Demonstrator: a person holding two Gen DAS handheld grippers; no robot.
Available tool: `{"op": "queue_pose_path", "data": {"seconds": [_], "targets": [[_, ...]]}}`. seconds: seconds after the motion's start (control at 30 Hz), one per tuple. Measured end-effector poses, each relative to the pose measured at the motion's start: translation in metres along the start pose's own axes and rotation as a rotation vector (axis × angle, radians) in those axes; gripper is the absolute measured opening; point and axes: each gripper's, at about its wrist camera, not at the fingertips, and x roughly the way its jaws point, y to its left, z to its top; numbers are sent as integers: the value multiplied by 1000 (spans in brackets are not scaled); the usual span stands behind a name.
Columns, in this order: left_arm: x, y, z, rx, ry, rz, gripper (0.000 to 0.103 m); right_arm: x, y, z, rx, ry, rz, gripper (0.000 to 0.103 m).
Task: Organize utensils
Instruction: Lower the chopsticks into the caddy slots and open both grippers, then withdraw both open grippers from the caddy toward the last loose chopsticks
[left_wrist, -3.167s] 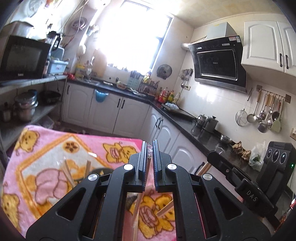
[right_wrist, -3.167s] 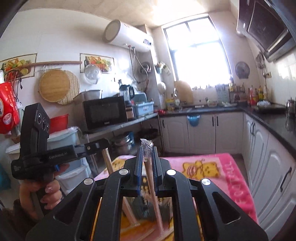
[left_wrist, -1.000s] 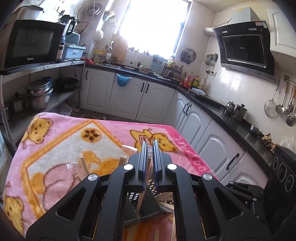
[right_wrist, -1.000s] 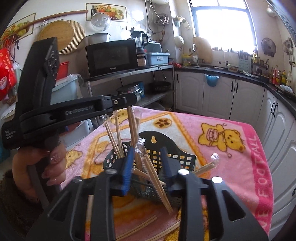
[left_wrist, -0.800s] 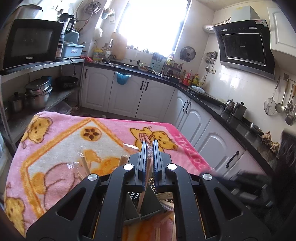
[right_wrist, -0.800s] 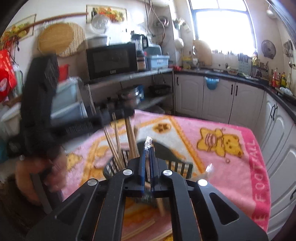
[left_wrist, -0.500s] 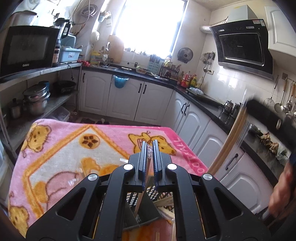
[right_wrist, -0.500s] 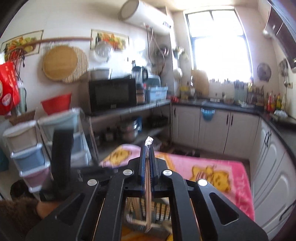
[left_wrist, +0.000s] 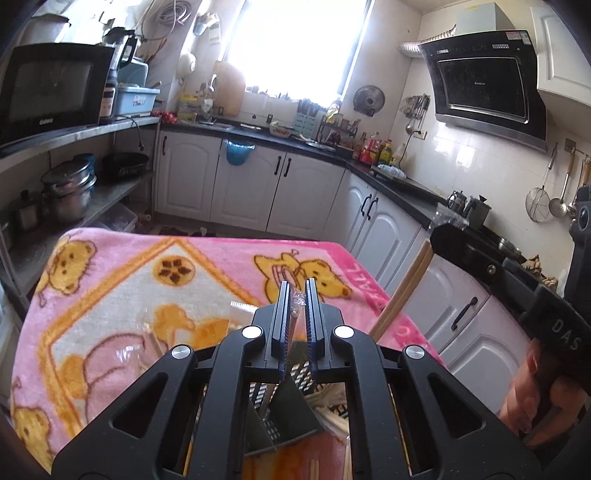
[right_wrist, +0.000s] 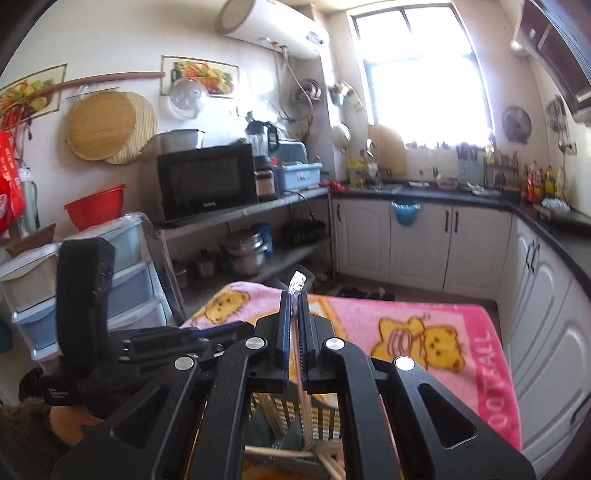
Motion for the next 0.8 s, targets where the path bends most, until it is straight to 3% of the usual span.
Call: {"op": "queue_pose_path", "data": {"seconds": [0.23, 0.37, 0.6, 0.67, 0.8], "targets": [[-6, 5, -11, -21, 20, 11, 16, -5, -4, -16, 24, 38, -25, 5], [-12, 8, -17, -37, 24, 21, 28, -13, -6, -23, 33, 43, -42, 22], [-34, 10, -27, -47, 10, 28, 50, -34, -10, -38, 30, 43, -88, 36], [-40, 9, -30, -45, 5, 30, 63, -40, -11, -43, 29, 45, -102, 40], [-52, 8, -37, -40, -6, 45, 76, -52, -14, -52, 36, 54, -115, 48]]}}
